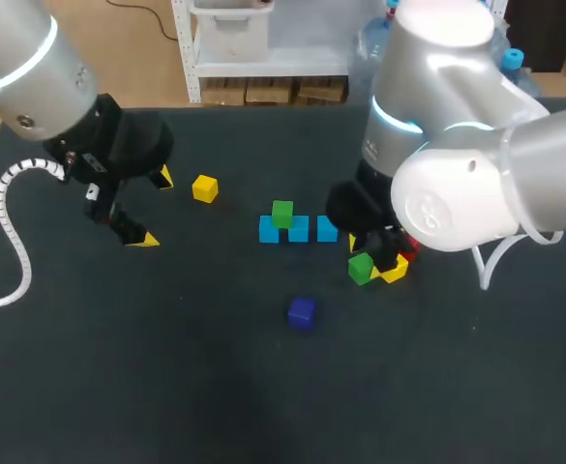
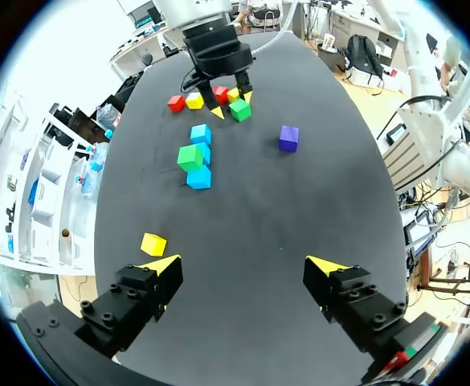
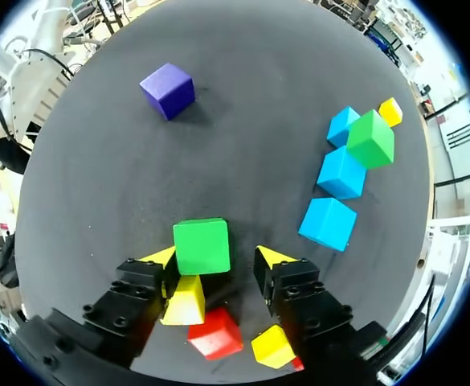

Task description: Place the blue cubes, place green cubes on the blue cubes, place the yellow cubes on the green cubes, then place the red cubes on the yellow cubes, and place purple cube on the red cubes.

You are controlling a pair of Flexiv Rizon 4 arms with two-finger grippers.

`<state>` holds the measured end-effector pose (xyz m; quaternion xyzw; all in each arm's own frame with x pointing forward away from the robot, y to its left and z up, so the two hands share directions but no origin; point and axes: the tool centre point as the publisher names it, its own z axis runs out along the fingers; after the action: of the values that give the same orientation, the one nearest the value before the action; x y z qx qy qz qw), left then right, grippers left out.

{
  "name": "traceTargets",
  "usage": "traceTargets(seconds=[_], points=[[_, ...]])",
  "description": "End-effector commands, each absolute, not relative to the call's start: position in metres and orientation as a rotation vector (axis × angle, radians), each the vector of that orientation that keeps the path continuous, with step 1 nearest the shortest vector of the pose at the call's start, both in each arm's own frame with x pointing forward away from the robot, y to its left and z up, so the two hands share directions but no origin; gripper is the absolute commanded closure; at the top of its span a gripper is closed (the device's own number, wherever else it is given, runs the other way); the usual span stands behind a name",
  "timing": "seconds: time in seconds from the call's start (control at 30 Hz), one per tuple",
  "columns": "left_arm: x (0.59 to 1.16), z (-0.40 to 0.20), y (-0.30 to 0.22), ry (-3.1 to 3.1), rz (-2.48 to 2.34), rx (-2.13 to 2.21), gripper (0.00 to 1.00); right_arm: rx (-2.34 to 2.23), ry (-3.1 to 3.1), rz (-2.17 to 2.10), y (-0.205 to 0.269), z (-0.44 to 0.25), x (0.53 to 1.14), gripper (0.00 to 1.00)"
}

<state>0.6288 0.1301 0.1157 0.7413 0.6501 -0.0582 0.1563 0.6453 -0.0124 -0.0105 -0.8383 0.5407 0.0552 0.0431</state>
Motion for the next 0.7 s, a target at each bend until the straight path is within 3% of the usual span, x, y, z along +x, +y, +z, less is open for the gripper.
traceTargets(seconds=[0.03,0.43,0.57,0.7], points=[[0.6290,0.1152,0.1310,1.857,-0.169,2.123,0.00,-2.563,1.649,0.171,-0.0130,-0.0076,0.6453,0.48],[0.6290,0.1152,0.1310,1.857,-0.169,2.123,0.00,-2.573,1.615,0.184,-0.0092,-0.0017,0.6428,0.42],[0.6290,0.1152,0.1310,1.857,-0.169,2.123,0.00,-2.578,1.602,0.192,-0.0082,-0.0011,0.6408,0.50],[0.6290,0.1152,0.1310,1.857,-0.169,2.123,0.00,-2.585,1.587,0.202,-0.0077,-0.0010,0.6390,0.51]])
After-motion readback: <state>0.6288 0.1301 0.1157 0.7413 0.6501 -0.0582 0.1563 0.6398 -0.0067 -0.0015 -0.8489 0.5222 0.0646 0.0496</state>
